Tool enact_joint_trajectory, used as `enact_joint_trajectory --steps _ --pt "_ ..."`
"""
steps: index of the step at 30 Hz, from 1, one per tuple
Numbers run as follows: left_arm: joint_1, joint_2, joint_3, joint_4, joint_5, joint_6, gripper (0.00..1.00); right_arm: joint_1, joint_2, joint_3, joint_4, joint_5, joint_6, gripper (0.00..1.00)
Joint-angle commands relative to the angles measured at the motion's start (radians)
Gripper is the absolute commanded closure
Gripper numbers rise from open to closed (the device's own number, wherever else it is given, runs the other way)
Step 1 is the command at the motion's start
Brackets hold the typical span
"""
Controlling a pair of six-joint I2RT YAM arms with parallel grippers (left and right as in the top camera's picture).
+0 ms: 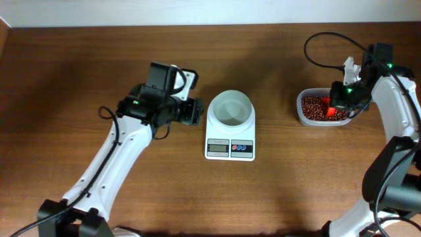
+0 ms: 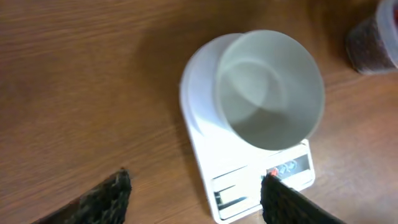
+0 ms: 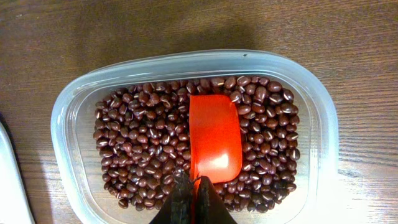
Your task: Scoop item into bowl and weigh 50g on scale
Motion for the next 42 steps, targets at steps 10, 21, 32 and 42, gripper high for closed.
enact_joint_trajectory --steps 10,21,32,42 --pt "-0.13 0.005 0.008 0.025 -0.053 0.023 1.0 0.0 0.0 0.028 -0.013 -0.04 0.005 0.96" --pt "-0.13 0.005 0.008 0.026 -0.095 0.023 1.0 0.0 -0.001 0.157 -0.189 0.084 0.006 0.96" --pt "-0.175 0.011 0.006 0.026 -0.067 0.091 1.0 0.0 -0.001 0.154 -0.196 0.094 0.003 0.91" --pt "-0.449 0.082 0.002 -0.082 -0.068 0.437 0.02 0.0 -0.001 0.154 -0.196 0.094 0.003 0.01"
